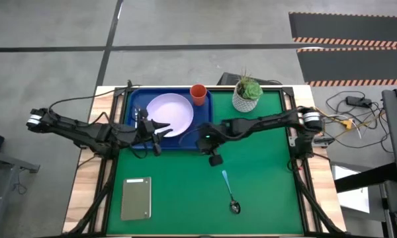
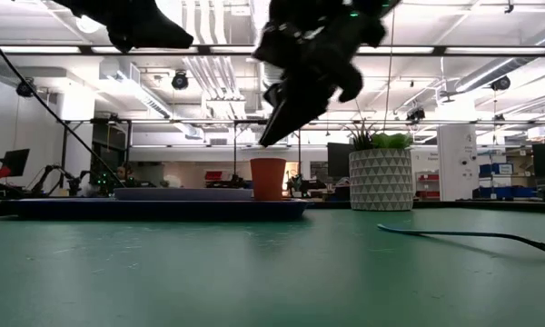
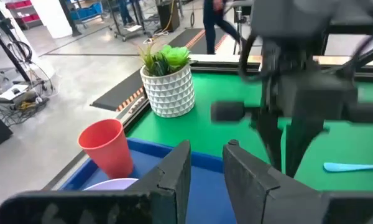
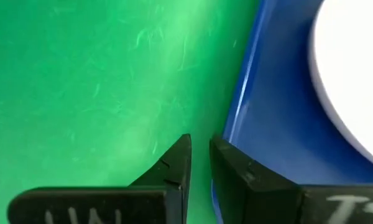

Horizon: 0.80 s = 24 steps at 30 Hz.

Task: Pick and place plate/cup/fork/spoon on tray
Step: Adjust the orange fork

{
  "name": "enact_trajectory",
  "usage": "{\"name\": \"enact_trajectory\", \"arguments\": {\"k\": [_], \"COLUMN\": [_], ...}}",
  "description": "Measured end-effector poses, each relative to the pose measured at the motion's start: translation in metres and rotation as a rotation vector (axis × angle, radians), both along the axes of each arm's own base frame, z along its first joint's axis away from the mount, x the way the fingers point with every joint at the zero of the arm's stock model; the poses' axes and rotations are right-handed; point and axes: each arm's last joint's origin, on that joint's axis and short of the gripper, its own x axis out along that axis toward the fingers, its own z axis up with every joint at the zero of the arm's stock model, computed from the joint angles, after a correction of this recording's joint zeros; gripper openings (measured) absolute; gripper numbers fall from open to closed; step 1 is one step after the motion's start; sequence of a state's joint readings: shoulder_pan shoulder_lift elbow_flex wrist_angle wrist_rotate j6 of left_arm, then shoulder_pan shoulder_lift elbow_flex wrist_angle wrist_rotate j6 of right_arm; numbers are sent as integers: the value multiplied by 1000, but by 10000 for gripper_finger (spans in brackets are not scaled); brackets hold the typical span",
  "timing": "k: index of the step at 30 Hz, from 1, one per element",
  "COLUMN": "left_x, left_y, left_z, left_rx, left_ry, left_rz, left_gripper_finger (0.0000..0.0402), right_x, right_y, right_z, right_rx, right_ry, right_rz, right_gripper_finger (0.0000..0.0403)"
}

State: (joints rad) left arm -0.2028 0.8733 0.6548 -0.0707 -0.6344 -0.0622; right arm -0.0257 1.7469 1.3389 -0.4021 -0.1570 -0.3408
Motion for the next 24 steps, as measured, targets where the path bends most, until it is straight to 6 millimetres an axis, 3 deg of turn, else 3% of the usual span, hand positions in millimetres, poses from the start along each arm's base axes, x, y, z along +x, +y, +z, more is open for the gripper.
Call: {"name": "enact_trajectory", "arguments": {"k": [10,17,24], "left_x": [1,2,-8], "left_y": [0,8,37], "left_z": [-1,-24,-45], "left_rx": [-34,-139,-363], "left_ry": [-13,35,193], "left_rz": [26,290,546], "left_gripper_finger": [75,65,9], "right_x": [-66,-101,-121], "right_y": [1,1,3], "right_z": [6,13,26], "right_rx": [25,0,-6], "right_ry": [-205,-346,-434], "right_rz": [-80,-114,-100], "right_gripper_finger": [47,47,48]}}
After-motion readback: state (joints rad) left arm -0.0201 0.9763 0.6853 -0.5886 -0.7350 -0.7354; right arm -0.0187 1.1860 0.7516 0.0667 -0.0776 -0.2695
